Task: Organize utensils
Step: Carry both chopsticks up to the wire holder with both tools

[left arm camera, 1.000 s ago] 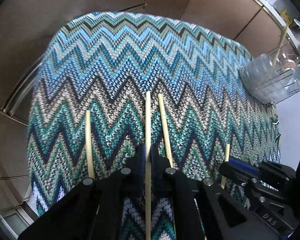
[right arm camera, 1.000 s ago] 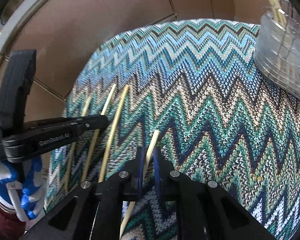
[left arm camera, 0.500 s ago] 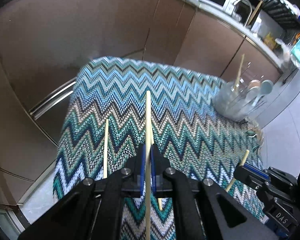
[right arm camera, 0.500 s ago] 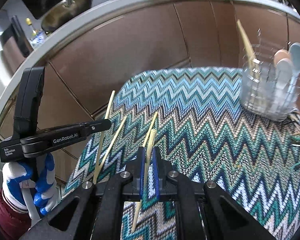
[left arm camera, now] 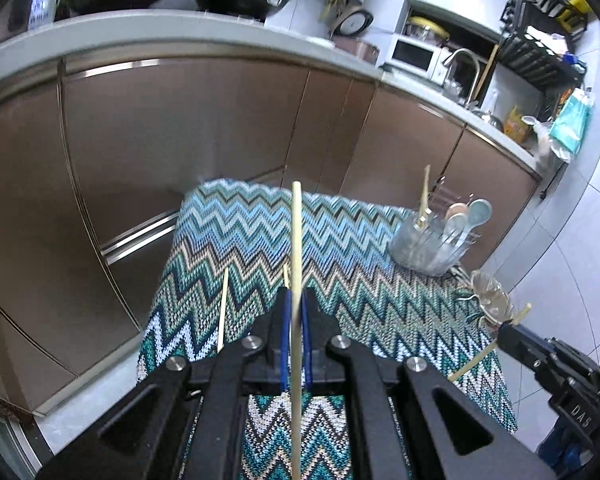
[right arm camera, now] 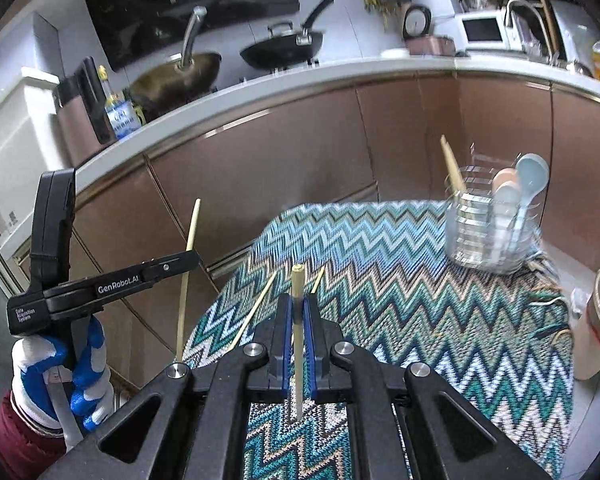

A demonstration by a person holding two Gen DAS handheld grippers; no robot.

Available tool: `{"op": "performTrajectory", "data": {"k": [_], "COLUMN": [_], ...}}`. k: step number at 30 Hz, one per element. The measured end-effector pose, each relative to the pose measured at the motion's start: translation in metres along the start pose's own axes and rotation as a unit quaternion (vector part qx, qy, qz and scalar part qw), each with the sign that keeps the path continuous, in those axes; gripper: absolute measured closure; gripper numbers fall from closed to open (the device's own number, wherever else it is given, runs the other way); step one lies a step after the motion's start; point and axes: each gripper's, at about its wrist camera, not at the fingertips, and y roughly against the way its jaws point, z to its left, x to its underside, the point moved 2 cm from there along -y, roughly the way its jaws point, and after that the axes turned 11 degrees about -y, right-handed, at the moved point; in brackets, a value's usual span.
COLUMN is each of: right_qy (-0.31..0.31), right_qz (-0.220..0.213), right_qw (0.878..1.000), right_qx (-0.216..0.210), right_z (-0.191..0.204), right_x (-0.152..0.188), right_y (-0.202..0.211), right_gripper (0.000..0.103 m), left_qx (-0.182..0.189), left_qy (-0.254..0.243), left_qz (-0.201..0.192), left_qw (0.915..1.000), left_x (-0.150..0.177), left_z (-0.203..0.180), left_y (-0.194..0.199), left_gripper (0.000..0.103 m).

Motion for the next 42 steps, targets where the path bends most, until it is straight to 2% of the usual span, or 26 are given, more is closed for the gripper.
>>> {"op": "performTrajectory", "data": {"k": [7, 15, 24, 33, 37, 42], "right_qy": [-0.009, -0.013, 0.001, 0.027, 0.037, 0.038], "right_qz": [-0.044, -0.081, -0.134, -0.183, -0.19, -0.182], "right_qw": [0.999, 0.997, 0.991, 0.983, 0.981, 0.981], "right_qx": [-0.001, 0.003, 0.011, 0.02, 0.034, 0.054], "right_z": [-0.01, -0.032, -0.064, -0.094, -0.109, -0.136], "right_x": [-0.009, -0.03, -0.089, -0.159, -0.178, -0.187], "right_y": [0.03, 0.055, 0.07, 0.056, 0.037, 0.002], "right_gripper": [0.097, 0.097, 0.097, 0.097, 0.097, 0.097], "left_qx": [0.007, 0.031, 0.071, 0.104, 0.106, 0.088], "left_qy": [-0.017, -0.022, -0.01, 0.001, 0.004, -0.002], "left_qz": [-0.049, -0.09, -0.148, -0.218, -0.226, -0.226], "left_qw": [0.9986, 0.9952, 0.9864, 0.9703, 0.9684, 0.97], "left_x": [-0.011, -0.035, -0.106, -0.188, -0.206, -0.21], "left_z": [-0.025, -0.058, -0.101, -0.149, -0.165, -0.181], "left_y": [0.022, 0.014, -0.018, -0.078, -0.116, -0.164], "left_gripper": [0.098, 0.098, 0.098, 0.098, 0.098, 0.098]}}
